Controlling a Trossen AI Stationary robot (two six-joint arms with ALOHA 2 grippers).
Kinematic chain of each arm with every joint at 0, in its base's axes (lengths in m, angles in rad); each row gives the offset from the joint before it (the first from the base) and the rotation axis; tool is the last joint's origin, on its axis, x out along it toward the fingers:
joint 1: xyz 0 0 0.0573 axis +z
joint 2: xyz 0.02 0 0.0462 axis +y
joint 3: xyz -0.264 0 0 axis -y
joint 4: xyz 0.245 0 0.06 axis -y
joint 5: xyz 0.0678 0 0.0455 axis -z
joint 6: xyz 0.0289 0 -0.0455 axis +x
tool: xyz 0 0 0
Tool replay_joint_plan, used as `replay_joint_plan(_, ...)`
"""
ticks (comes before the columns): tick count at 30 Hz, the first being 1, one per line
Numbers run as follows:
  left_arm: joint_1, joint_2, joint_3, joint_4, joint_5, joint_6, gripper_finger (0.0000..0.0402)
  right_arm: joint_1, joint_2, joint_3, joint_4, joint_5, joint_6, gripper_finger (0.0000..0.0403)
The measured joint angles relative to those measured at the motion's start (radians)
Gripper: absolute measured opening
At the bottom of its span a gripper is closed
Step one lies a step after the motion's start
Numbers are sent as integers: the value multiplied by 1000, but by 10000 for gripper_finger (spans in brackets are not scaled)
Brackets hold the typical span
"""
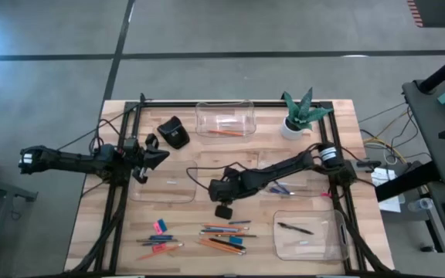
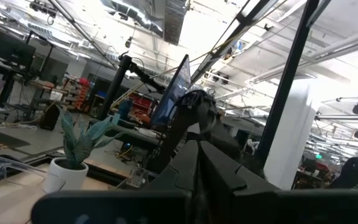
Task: Sort crayons/erasers/pens/pencils in bins
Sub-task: Put the orange eraser into the middle left transparent bin
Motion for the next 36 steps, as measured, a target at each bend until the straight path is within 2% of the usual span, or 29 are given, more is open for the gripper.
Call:
replay_joint_plan(14, 0, 9, 0, 8, 6, 0, 0, 20, -150, 0, -7, 35, -56, 14)
replay_joint_plan(24, 1, 13, 0, 10, -57, -1, 0, 33, -162, 0, -39, 36, -95, 13)
replay_joint_plan(27, 1, 13, 0, 11, -52, -2, 0, 33, -162, 0, -68, 36, -103, 13)
replay_joint_plan(33, 1, 18, 0, 9, 26, -1, 0, 35, -162, 0, -78, 36, -137, 13)
replay_joint_plan(36, 1, 23, 0, 8, -2, -1, 0, 35, -162, 0, -77, 37, -147, 13)
